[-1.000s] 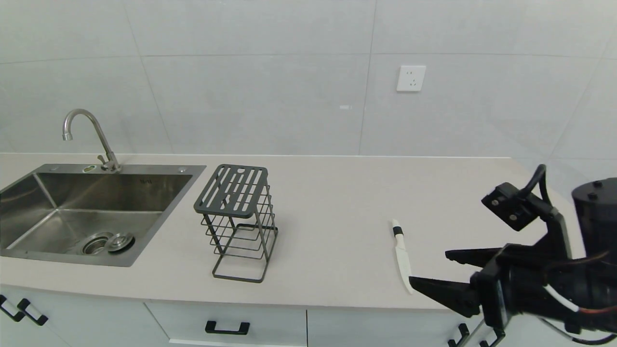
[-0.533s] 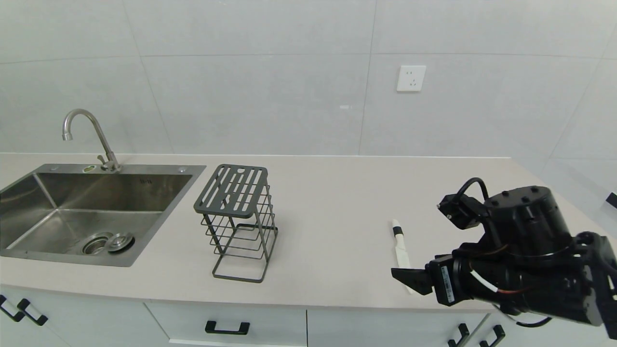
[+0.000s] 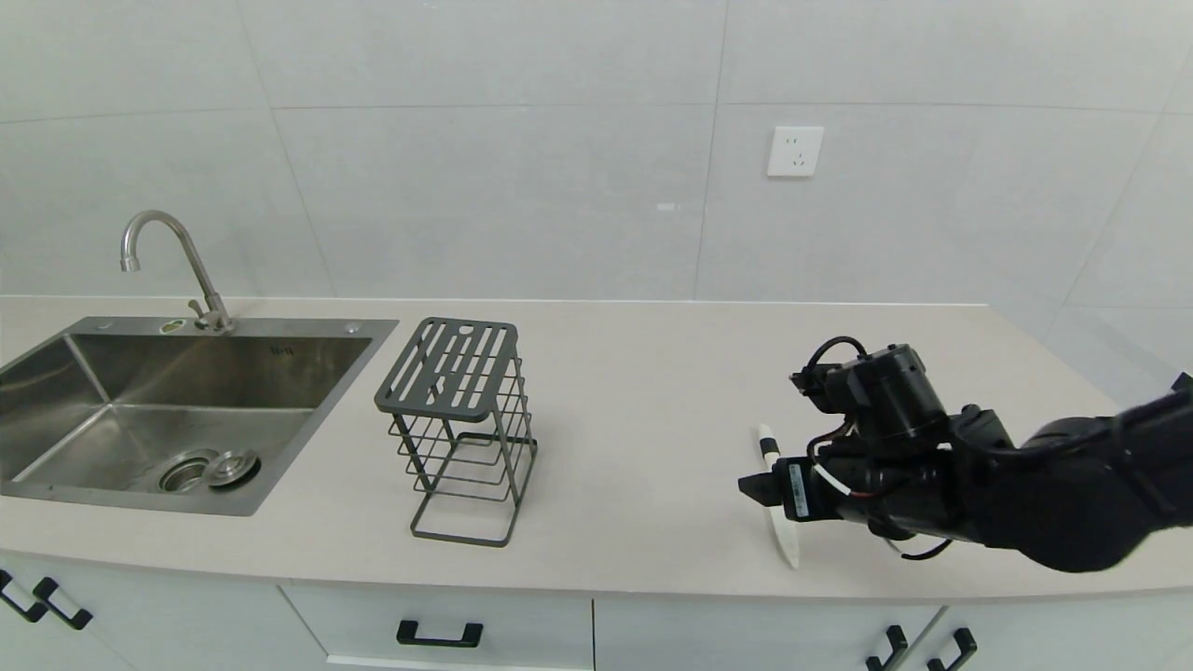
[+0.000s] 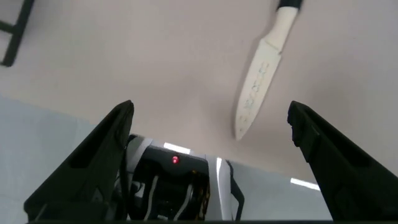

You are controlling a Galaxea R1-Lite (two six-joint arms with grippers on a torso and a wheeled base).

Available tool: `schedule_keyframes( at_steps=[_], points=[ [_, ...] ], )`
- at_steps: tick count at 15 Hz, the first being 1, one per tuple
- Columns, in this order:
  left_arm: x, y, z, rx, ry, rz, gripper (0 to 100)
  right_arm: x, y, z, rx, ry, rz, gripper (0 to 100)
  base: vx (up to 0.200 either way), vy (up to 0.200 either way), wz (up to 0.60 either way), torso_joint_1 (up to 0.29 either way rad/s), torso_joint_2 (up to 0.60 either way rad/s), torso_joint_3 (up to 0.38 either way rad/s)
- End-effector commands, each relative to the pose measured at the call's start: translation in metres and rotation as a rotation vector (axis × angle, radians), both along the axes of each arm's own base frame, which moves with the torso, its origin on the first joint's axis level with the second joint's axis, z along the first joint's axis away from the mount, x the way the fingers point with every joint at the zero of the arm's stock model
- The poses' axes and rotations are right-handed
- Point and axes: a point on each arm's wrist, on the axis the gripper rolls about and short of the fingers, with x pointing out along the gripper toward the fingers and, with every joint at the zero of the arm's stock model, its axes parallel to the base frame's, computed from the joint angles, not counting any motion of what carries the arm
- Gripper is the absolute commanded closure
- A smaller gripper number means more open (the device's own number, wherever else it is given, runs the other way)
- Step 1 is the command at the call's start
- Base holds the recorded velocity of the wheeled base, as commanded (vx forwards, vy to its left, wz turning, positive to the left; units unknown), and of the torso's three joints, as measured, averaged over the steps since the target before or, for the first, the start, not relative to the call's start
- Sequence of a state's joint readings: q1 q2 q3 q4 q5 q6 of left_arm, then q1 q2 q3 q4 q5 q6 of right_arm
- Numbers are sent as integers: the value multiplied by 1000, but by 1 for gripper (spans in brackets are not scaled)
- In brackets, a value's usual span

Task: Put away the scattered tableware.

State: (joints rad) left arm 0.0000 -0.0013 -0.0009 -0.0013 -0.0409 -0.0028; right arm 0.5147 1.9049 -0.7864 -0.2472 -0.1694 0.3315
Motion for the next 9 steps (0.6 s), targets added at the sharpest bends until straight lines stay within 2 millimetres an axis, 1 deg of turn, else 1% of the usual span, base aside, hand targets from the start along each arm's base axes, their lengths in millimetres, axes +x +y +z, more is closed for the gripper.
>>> schedule_keyframes(
  at_steps=[1,3,5,7,9],
  points=[
    [0,0,0,0,0,1,0,37,-9,-33,-60,49,-90,0,0,0,0,0,0,0],
    [0,0,0,0,2,6,0,49,-15,-44,-69,63,-123,0,0,0,0,0,0,0],
    [0,0,0,-2,2,6,0,55,-19,-55,-90,75,-152,0,0,0,0,0,0,0],
    [0,0,0,-2,2,6,0,55,-11,-57,-91,57,-135,0,0,0,0,0,0,0],
    [0,0,0,-3,2,6,0,55,2,-62,-92,52,-100,0,0,0,0,0,0,0]
  ],
)
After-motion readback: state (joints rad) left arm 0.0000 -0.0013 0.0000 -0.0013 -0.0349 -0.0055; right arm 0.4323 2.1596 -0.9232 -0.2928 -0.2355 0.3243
